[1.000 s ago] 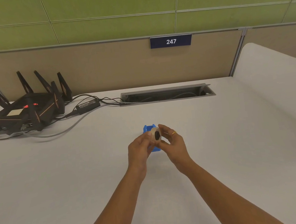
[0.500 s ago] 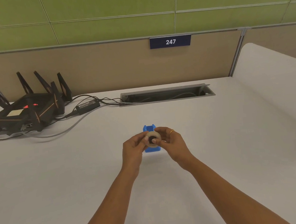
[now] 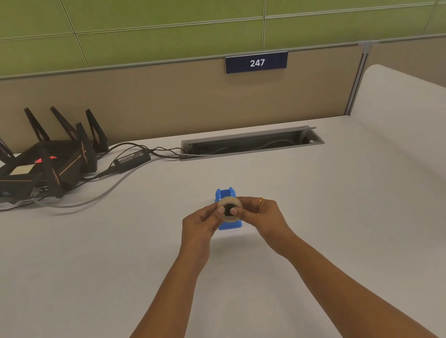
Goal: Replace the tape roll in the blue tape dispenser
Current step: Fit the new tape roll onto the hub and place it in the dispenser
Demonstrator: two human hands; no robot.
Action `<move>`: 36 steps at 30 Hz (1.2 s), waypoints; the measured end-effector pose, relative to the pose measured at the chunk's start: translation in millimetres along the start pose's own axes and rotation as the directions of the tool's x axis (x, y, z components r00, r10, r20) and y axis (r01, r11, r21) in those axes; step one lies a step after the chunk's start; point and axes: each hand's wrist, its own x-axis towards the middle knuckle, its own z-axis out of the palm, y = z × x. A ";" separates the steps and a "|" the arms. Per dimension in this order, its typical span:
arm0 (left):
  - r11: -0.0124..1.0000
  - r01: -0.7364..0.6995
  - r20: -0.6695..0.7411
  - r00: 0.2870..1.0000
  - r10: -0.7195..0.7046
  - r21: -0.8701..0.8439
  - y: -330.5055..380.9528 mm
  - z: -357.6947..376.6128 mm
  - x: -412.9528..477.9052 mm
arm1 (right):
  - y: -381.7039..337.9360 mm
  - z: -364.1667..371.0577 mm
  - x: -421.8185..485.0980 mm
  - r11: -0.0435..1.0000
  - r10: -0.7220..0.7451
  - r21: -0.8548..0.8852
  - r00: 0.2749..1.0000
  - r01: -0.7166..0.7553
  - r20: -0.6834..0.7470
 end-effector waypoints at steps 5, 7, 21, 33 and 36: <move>0.999 0.009 0.009 1.000 -0.008 -0.034 -0.2 0.4 0.0 | 0.3 0.2 -2.7 0.998 -0.005 0.068 1.000 0.004 0.012; 0.999 0.009 0.000 1.000 -0.009 -0.031 -0.6 1.4 -0.5 | 0.4 1.0 -3.4 0.996 -0.009 0.093 1.000 0.007 0.012; 0.996 -0.024 0.023 0.999 0.022 0.085 0.0 0.4 -4.4 | 2.1 -0.5 -0.9 1.000 0.000 -0.031 0.999 0.001 0.036; 0.997 -0.053 0.051 0.997 0.051 0.050 4.0 -3.7 -5.2 | -2.0 -1.2 1.9 0.997 0.008 -0.076 0.998 -0.003 0.055; 0.997 -0.053 0.081 0.996 0.049 0.051 4.6 -5.2 -5.2 | -4.1 -2.9 2.3 0.996 0.004 -0.088 0.997 0.003 0.075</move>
